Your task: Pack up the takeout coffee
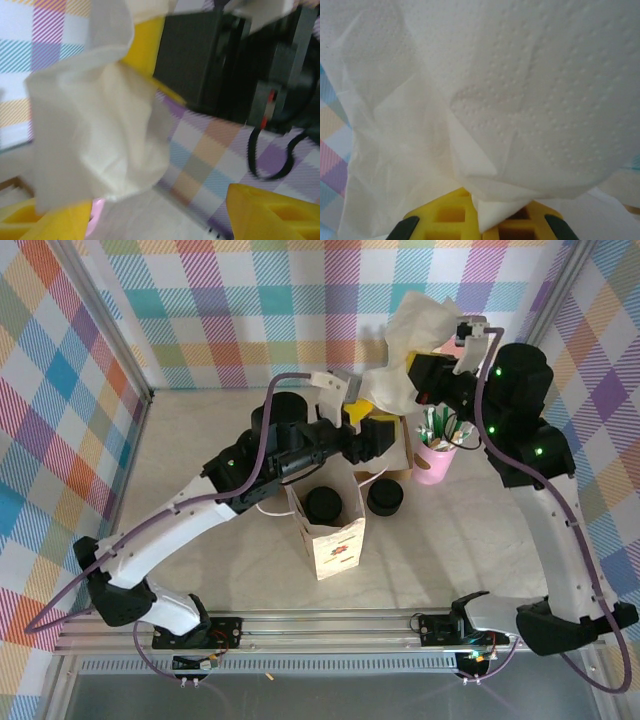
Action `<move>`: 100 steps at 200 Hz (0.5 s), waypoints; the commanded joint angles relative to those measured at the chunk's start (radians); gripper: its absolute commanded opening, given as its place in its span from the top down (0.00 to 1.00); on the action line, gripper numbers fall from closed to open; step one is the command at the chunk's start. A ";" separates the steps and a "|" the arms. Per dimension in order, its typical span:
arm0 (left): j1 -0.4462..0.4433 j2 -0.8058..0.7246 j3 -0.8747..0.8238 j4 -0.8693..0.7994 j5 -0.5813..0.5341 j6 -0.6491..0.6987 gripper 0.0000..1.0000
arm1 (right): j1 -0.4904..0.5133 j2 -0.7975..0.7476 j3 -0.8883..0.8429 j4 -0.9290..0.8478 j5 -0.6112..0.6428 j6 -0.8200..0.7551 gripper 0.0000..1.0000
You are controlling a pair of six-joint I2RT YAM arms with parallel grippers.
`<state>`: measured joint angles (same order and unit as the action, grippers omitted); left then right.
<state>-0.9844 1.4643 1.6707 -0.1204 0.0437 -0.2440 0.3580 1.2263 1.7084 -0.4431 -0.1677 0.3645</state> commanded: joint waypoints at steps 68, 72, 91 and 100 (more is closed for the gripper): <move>-0.025 0.113 -0.055 0.604 0.117 -0.209 0.24 | -0.005 -0.180 -0.231 0.537 -0.120 0.211 1.00; -0.026 0.119 -0.052 0.617 0.123 -0.215 0.23 | -0.005 -0.187 -0.234 0.546 -0.124 0.215 1.00; -0.026 0.146 -0.034 0.677 0.162 -0.233 0.23 | -0.005 -0.206 -0.260 0.599 -0.130 0.229 1.00; -0.026 0.157 -0.028 0.706 0.171 -0.246 0.23 | -0.005 -0.215 -0.276 0.628 -0.131 0.231 1.00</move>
<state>-0.9993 1.5974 1.6180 0.4080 0.1509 -0.4393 0.3580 1.0393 1.4658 0.0216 -0.2714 0.5510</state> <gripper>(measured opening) 0.772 0.066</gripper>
